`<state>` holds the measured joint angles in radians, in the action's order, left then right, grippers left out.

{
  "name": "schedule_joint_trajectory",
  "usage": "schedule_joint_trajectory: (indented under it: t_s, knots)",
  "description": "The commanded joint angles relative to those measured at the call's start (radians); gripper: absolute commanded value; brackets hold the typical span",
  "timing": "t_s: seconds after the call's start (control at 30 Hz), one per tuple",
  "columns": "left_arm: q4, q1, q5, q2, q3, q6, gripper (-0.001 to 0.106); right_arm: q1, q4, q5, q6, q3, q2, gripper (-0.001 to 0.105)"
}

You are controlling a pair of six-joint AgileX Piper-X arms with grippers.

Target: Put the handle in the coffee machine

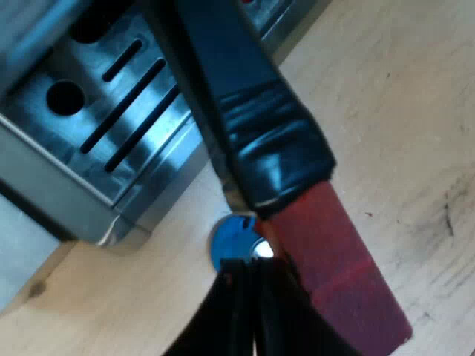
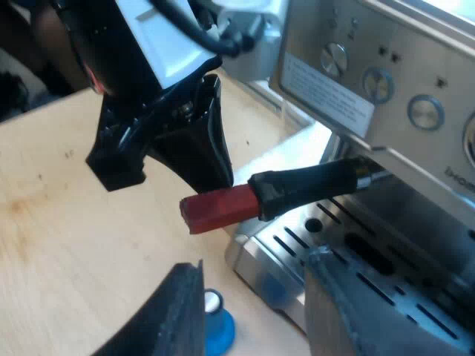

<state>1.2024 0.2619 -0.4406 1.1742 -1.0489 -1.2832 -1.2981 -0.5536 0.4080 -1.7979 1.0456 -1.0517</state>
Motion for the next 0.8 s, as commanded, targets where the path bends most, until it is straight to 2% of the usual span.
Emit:
schedule_joint_trajectory:
  t_s: [0.03,0.27,0.6,0.8]
  knots:
    - [0.005,0.092,-0.117,-0.005,0.003,-0.023,0.001,0.003,-0.051,-0.008,-0.025,0.036,0.013,0.036]
    - [-0.050,0.188,-0.111,-0.005,0.003,-0.081,0.001,0.003,-0.122,-0.008,-0.025,0.084,0.014,0.036]
    - [-0.101,0.283,-0.111,-0.005,0.003,-0.088,0.001,0.003,-0.124,-0.002,-0.024,0.085,0.015,0.036]
    - [-0.153,0.331,-0.147,-0.005,0.003,-0.089,0.001,0.003,-0.124,-0.002,-0.024,0.085,0.015,0.036]
